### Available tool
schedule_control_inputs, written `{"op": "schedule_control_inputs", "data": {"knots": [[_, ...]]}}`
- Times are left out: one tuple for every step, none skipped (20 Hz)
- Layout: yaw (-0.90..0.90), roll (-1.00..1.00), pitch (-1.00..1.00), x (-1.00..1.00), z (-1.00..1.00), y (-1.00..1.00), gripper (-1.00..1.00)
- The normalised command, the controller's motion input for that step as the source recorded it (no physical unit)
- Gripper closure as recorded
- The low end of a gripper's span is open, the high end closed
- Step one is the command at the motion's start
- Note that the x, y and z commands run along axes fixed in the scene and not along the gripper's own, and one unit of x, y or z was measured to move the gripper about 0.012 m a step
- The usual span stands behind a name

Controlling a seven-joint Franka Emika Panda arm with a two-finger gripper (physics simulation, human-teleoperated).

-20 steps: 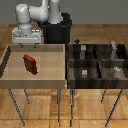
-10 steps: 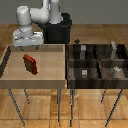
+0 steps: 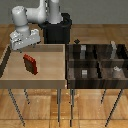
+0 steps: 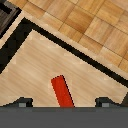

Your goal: Place the box of cereal into the appropriate compartment.

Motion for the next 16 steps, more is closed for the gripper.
{"op": "schedule_control_inputs", "data": {"knots": [[0.0,0.0,0.0,0.0,0.0,-1.0,-1.0],[0.0,0.0,0.0,0.0,0.0,0.0,-1.0],[0.0,0.0,0.0,0.0,0.0,0.0,-1.0],[0.0,0.0,0.0,0.0,0.0,1.0,-1.0],[0.0,0.0,0.0,0.0,0.0,0.0,-1.0],[0.0,0.0,0.0,0.0,0.0,0.0,-1.0],[0.0,0.0,0.0,-1.0,0.0,0.0,-1.0],[0.0,0.0,0.0,0.0,0.0,0.0,-1.0],[0.0,0.0,0.0,0.0,0.0,0.0,-1.0],[0.0,0.0,0.0,0.0,0.0,0.0,-1.0],[0.0,0.0,0.0,0.0,0.0,0.0,-1.0],[0.0,0.0,0.0,0.0,0.0,0.0,-1.0],[0.0,0.0,0.0,0.0,-1.0,0.0,-1.0],[0.0,0.0,0.0,0.0,0.0,1.0,-1.0],[0.0,0.0,0.0,0.0,0.0,0.0,-1.0],[0.0,0.0,0.0,0.0,0.0,0.0,-1.0]]}}
